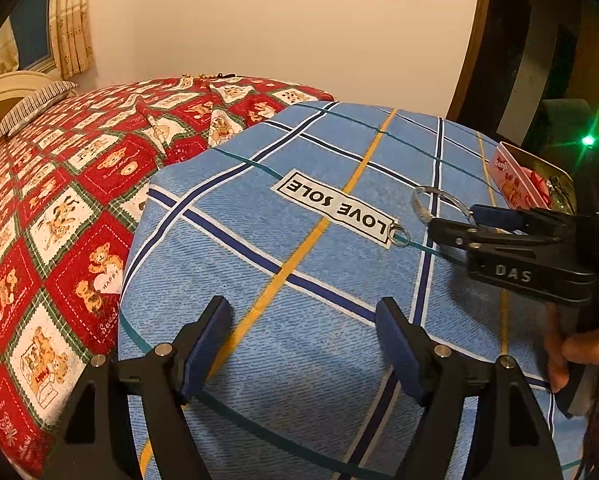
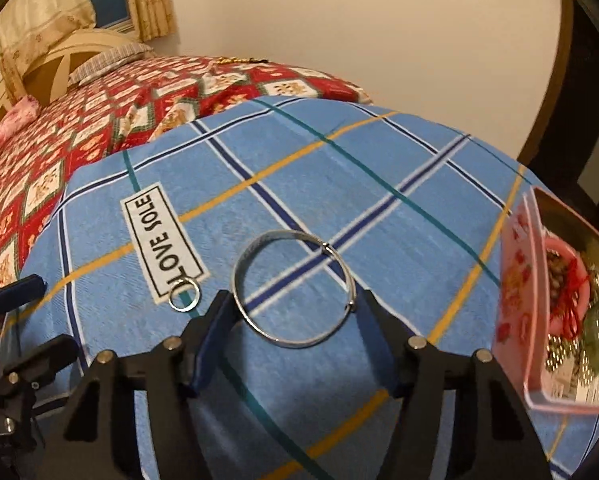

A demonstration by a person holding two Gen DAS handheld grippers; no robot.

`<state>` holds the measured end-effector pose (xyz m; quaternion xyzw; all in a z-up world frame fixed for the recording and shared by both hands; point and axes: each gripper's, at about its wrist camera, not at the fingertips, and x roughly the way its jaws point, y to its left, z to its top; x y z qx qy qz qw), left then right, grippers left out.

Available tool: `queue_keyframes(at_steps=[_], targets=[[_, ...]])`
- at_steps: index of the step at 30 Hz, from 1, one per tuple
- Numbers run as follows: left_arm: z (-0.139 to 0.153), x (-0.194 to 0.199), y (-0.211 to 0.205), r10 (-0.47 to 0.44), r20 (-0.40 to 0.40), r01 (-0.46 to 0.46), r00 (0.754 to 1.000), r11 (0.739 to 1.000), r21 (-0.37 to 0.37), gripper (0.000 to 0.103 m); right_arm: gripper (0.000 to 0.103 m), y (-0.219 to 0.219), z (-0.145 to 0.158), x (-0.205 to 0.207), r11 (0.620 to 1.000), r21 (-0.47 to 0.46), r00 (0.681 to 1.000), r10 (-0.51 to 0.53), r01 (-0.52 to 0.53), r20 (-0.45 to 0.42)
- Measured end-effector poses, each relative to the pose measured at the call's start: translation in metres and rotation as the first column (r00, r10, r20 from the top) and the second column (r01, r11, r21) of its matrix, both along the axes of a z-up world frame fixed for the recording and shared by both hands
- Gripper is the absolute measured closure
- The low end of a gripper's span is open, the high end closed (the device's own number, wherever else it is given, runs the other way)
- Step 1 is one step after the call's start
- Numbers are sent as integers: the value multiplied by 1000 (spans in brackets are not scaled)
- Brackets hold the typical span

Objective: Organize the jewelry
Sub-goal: 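Grasp the silver bangle with the right gripper while the left gripper grasps the LOVE SOLE tag ring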

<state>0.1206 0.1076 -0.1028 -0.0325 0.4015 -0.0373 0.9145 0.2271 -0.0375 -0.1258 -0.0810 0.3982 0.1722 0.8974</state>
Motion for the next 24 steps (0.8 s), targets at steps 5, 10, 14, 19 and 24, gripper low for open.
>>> queue_keyframes(at_steps=[5, 10, 14, 19, 24], targets=[[3, 2, 0, -51, 10, 52, 999, 997, -53, 27, 38, -21, 4, -15, 994, 84, 997, -74, 74, 0], [21, 16, -27, -163, 75, 164, 984, 986, -10, 27, 38, -47, 8, -41, 974, 158, 985, -168, 161, 27], [22, 48, -46, -208, 48, 209, 977, 978, -24, 38, 38, -56, 13, -52, 964, 177, 975, -211, 197, 67], [0, 75, -53, -225, -63, 220, 972, 972, -79, 74, 38, -57, 12, -49, 961, 195, 976, -210, 196, 54], [-3, 73, -64, -248, -71, 247, 966, 969, -20, 75, 38, -53, 9, -47, 965, 185, 979, -198, 188, 37]])
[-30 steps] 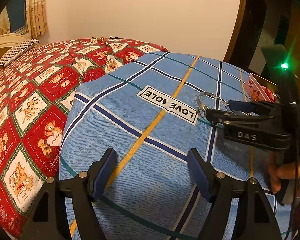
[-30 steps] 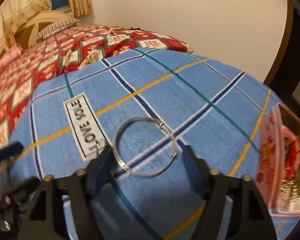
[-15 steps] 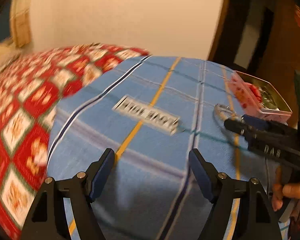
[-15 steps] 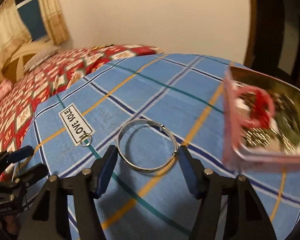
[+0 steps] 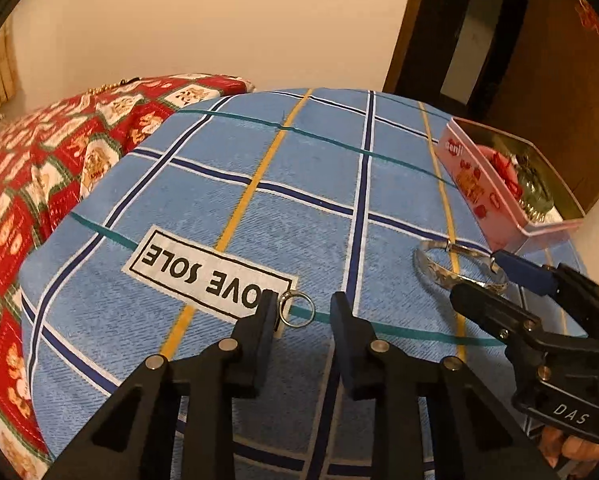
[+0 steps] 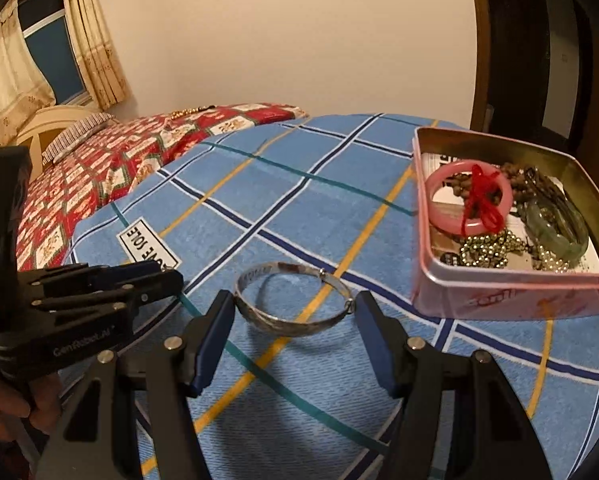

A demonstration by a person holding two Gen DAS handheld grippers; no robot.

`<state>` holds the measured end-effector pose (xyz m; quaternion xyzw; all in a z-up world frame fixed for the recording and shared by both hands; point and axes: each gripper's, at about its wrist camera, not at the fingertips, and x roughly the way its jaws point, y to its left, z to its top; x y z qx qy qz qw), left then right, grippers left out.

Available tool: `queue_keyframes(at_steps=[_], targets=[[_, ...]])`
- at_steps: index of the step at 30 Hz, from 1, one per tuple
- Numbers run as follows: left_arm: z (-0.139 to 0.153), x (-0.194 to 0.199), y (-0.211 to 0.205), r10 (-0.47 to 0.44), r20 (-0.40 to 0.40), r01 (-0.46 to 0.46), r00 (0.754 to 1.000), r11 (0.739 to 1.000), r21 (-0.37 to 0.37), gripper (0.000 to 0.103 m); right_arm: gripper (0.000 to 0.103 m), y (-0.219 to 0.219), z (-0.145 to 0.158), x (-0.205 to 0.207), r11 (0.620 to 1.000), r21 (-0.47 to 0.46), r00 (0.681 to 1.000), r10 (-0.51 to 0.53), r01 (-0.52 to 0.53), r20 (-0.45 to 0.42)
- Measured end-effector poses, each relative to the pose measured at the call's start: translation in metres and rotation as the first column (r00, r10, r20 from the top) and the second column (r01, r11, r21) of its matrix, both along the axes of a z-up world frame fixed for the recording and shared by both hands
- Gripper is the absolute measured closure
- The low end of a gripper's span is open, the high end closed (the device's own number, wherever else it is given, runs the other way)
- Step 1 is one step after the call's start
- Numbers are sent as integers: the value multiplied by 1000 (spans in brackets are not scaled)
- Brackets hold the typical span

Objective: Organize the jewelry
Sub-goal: 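Grasp the silver bangle with the right gripper while the left gripper grasps the LOVE SOLE tag ring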

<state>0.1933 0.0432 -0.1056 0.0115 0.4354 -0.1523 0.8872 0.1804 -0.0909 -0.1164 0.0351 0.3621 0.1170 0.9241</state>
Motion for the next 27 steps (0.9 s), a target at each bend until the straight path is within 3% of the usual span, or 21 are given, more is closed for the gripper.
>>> queue_keyframes(at_steps=[3, 4, 5, 7, 9, 14, 17, 20, 24, 26, 27], targets=[[0, -1, -2, -11, 3, 11, 1000, 1000, 3, 80, 38, -1, -1, 1, 1000, 11, 1000, 2, -2, -7], [0, -1, 0, -24, -4, 24, 1000, 999, -23, 97, 38, -2, -2, 2, 1000, 16, 1000, 1, -1, -12], [0, -2, 2, -37, -18, 36, 999, 998, -52, 103, 38, -3, -2, 2, 1000, 20, 1000, -1, 1, -15], [1, -4, 6, -38, -26, 36, 999, 995, -91, 103, 38, -4, -3, 3, 1000, 27, 1000, -3, 4, -23], [2, -7, 6, -28, -20, 26, 999, 996, -84, 103, 38, -5, -4, 4, 999, 32, 999, -2, 3, -32], [15, -21, 0, -33, 68, 38, 997, 996, -78, 103, 38, -9, -8, 8, 998, 60, 998, 4, -1, -60], [21, -32, 2, -33, 102, 44, 994, 993, -110, 103, 39, -13, -4, 3, 997, 78, 999, 2, 1, -36], [24, -40, 6, -12, 129, 24, 992, 995, -97, 103, 39, -16, 4, -8, 996, 88, 1000, -3, 1, 26], [17, -35, 3, -40, 75, 45, 996, 997, -59, 103, 39, -15, 7, -13, 997, 79, 999, 5, -9, 52], [11, -28, -2, -56, 31, 58, 998, 997, -57, 99, 39, -14, 7, -12, 997, 76, 999, 4, -7, 48], [9, -26, -4, -54, 21, 55, 998, 998, -43, 92, 39, -15, 7, -12, 997, 77, 999, 3, -7, 48]])
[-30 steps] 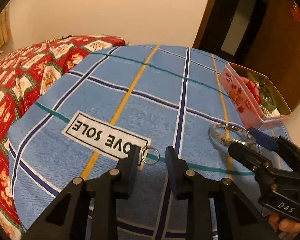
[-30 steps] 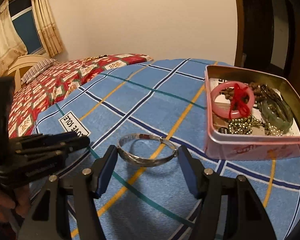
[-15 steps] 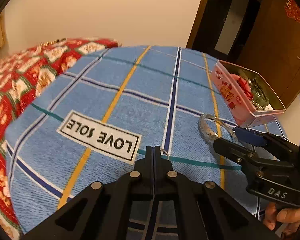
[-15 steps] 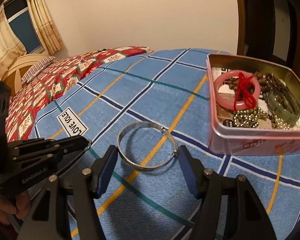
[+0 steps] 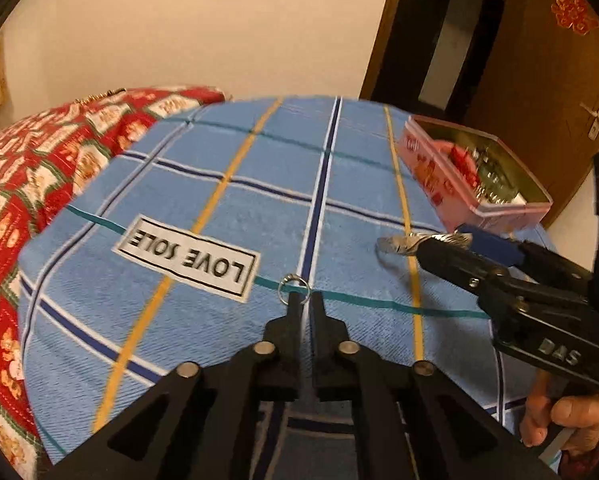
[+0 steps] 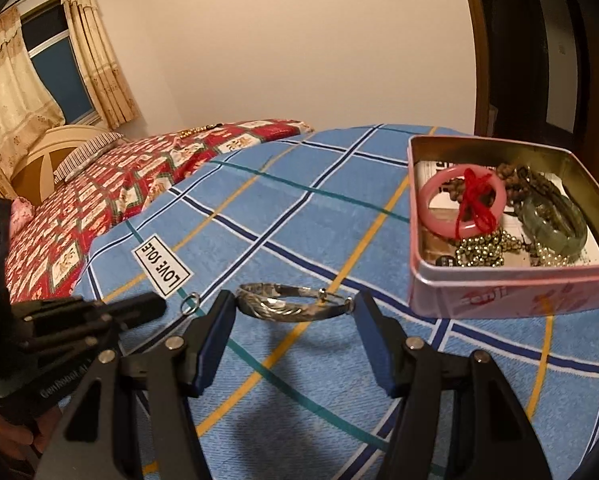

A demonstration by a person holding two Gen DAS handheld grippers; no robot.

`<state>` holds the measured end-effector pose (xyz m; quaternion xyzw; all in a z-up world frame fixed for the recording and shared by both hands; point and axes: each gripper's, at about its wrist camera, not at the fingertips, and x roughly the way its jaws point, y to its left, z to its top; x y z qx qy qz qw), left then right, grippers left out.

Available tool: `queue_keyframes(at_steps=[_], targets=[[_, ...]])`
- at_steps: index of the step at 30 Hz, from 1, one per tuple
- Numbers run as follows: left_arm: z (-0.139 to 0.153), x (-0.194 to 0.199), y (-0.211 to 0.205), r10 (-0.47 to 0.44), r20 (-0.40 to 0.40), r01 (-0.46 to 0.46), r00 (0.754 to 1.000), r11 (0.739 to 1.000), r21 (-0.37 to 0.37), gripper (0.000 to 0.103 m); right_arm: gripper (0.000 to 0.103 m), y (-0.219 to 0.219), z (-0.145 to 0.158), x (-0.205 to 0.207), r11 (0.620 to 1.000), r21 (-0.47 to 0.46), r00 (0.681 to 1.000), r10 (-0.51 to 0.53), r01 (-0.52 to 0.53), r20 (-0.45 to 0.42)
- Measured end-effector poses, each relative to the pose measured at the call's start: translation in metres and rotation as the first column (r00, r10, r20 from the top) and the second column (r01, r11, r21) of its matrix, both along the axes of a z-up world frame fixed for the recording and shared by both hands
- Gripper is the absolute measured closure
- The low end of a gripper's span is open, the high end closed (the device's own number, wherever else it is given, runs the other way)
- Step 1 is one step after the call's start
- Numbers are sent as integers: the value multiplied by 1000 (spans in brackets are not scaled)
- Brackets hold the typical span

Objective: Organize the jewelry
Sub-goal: 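Grasp the silver bangle with the right gripper while the left gripper grasps the LOVE SOLE tag ring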

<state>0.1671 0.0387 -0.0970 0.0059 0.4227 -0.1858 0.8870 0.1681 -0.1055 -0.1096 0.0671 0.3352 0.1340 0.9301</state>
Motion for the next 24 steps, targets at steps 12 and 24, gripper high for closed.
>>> queue_keyframes(at_steps=[12, 24], targets=[[-8, 15, -8, 28, 0, -27, 1000, 995, 99, 75, 39, 3, -8, 5, 1000, -8, 998, 1, -1, -57], [16, -5, -4, 5, 128, -7, 992, 1000, 20, 102, 40, -10, -2, -5, 998, 51, 1000, -28, 28, -10]])
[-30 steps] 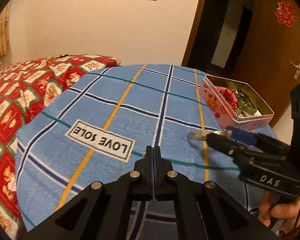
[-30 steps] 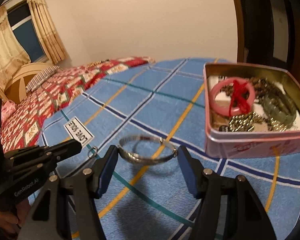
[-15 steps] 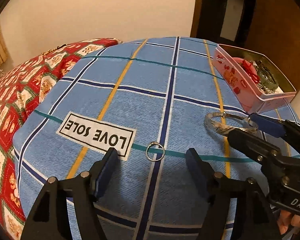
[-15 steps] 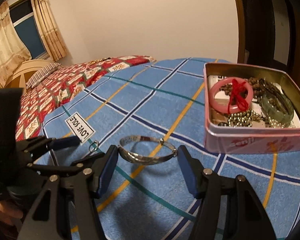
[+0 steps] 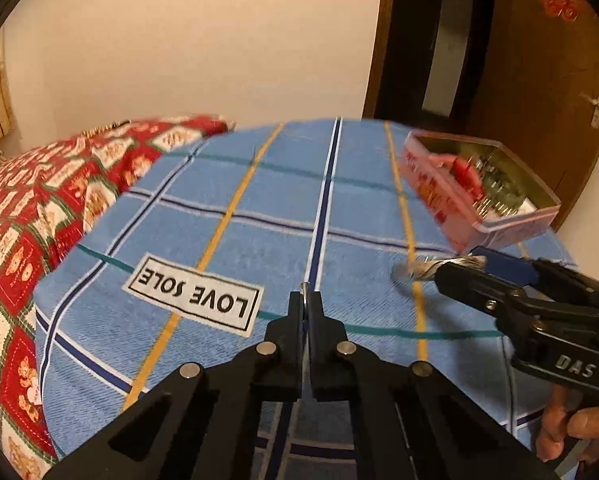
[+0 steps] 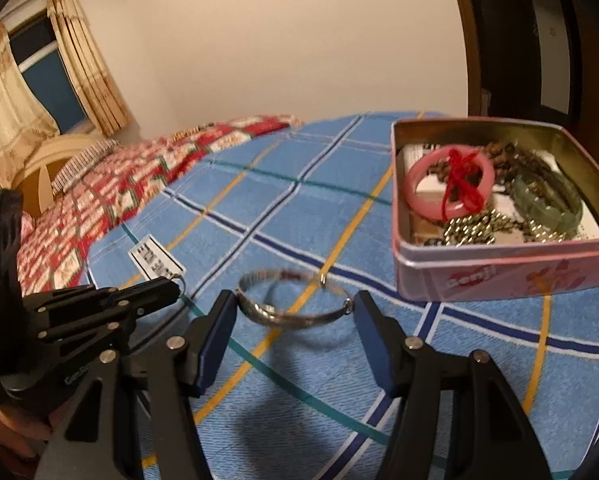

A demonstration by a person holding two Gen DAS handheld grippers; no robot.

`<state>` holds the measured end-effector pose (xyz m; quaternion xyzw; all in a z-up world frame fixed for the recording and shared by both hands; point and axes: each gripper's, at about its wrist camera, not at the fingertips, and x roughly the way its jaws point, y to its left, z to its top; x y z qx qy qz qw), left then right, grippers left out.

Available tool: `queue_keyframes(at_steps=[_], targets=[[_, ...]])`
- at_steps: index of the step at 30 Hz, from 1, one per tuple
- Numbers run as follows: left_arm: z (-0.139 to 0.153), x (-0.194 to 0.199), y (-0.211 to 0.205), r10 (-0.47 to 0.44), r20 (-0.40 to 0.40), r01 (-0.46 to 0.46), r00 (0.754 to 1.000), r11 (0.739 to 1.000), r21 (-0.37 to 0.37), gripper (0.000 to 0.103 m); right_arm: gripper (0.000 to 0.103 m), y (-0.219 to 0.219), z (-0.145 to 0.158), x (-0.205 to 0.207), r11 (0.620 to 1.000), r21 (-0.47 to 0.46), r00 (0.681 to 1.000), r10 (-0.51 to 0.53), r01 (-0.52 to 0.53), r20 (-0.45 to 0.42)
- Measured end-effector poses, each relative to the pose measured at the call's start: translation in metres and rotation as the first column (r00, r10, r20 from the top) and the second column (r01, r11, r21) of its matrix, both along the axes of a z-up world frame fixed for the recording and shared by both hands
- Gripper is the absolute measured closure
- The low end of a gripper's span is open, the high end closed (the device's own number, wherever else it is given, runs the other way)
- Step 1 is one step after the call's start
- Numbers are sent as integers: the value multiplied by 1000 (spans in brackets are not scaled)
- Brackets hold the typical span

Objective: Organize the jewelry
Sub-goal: 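Grasp the silver bangle with the right gripper while the left gripper grasps the LOVE SOLE tag ring, then lift the silver bangle and tag and carry both over the pink tin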

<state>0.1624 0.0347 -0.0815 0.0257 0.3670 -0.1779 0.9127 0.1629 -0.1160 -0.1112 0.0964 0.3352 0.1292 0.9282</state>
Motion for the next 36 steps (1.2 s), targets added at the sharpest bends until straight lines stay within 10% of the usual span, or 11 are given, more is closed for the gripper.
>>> queue_keyframes(at_steps=[10, 12, 25, 30, 36], targets=[[16, -20, 0, -15, 80, 20, 997, 998, -64, 102, 42, -6, 15, -16, 999, 28, 993, -27, 24, 112], [22, -22, -6, -33, 102, 40, 994, 997, -63, 102, 97, -8, 19, -19, 999, 25, 990, -35, 32, 135], [46, -32, 11, -15, 167, 21, 986, 999, -33, 102, 86, -22, 19, -18, 998, 59, 998, 3, -6, 62], [42, -32, 54, 77, 151, -71, 985, 997, -43, 102, 43, 1, 17, -6, 994, 78, 997, 75, -77, 29], [39, -35, 78, 114, 160, -108, 981, 993, -50, 102, 41, 48, 18, 8, 980, 29, 980, 198, -198, 4]])
